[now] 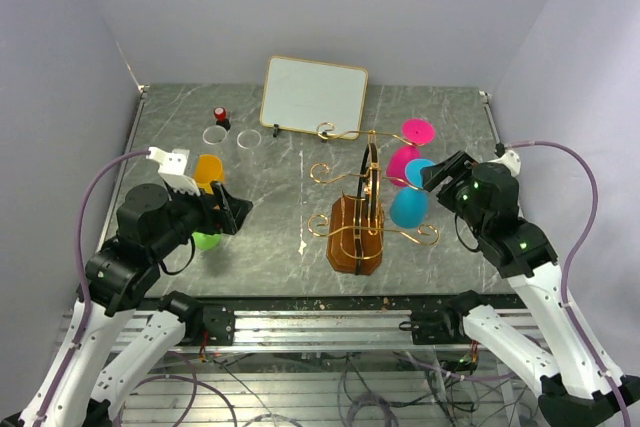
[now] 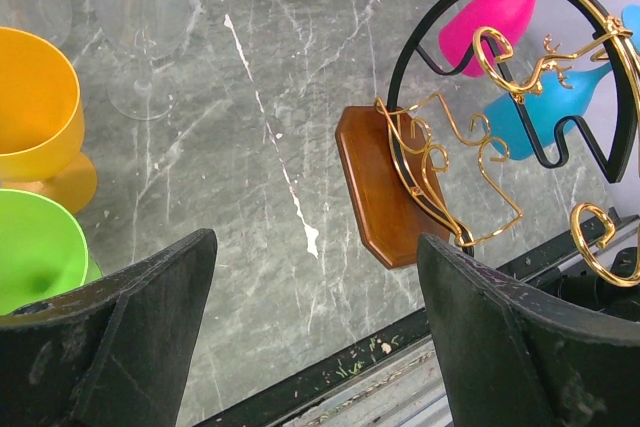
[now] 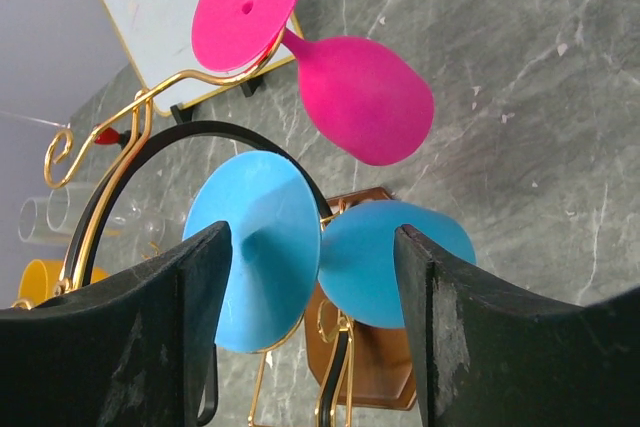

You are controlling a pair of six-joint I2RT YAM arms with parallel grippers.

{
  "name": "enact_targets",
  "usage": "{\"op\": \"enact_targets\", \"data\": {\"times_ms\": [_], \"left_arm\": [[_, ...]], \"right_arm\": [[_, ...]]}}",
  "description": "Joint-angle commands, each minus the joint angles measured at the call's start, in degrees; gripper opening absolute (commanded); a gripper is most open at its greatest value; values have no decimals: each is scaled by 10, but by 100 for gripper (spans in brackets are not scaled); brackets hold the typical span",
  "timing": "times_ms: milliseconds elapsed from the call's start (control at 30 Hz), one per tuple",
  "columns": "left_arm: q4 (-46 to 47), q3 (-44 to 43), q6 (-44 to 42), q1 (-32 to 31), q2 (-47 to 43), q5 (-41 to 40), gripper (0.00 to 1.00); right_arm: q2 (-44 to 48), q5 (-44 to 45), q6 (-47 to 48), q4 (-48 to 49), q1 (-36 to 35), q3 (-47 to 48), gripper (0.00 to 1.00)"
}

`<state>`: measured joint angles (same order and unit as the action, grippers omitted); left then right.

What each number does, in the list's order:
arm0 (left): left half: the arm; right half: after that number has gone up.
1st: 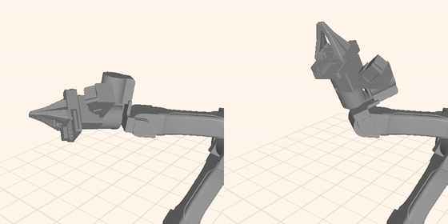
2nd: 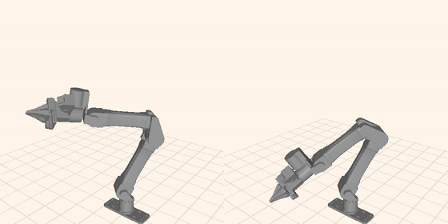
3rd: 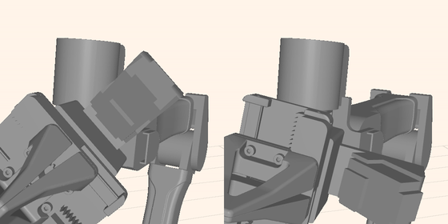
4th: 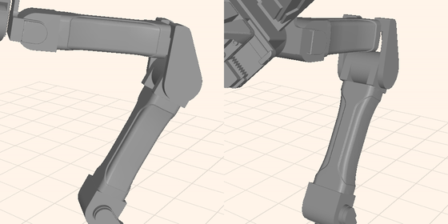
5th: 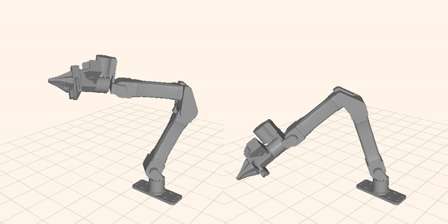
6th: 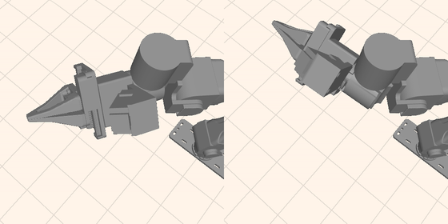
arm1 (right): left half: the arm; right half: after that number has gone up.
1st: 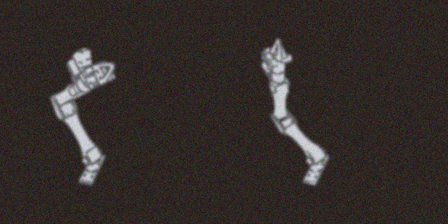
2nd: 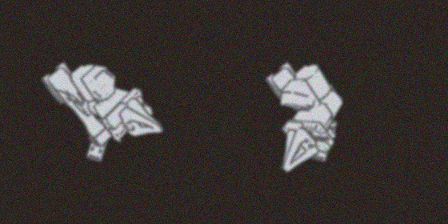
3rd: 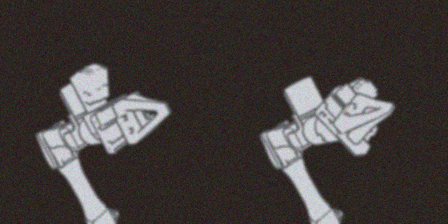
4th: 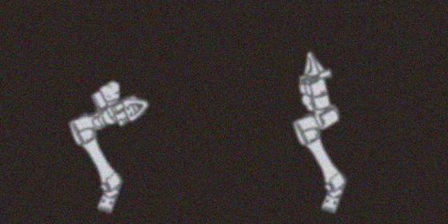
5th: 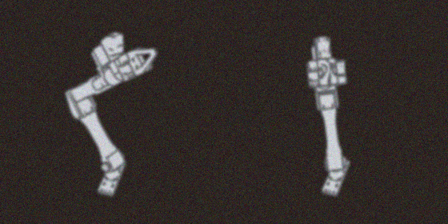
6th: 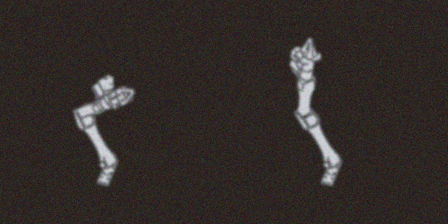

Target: Take the wine glass off the wine glass rack

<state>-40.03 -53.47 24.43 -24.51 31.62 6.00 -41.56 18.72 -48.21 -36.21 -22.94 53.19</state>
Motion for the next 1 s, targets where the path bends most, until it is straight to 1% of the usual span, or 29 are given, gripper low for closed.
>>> {"op": "enact_targets", "data": {"times_ms": [0, 233, 367, 533, 667, 867, 967], "left_arm": [[24, 1, -3, 4, 5, 14, 91], [27, 3, -3, 4, 10, 17, 91], [27, 4, -3, 4, 17, 18, 90], [25, 2, -3, 4, 21, 18, 90], [24, 1, -4, 4, 22, 16, 90], [23, 1, -3, 4, 24, 15, 90], [23, 1, -4, 4, 26, 15, 90]], "right_arm": [[-11, 18, 22, 26, 0, 6, 63], [-17, 4, 36, 24, 0, 1, 48], [-16, 18, 41, 15, 0, 2, 43], [-22, 12, 51, 10, 0, 8, 36], [-27, 8, 58, 10, 0, 17, 28], [-30, 11, 48, -3, 0, 35, 24], [-32, 11, 37, -7, 0, 38, 21]]}}
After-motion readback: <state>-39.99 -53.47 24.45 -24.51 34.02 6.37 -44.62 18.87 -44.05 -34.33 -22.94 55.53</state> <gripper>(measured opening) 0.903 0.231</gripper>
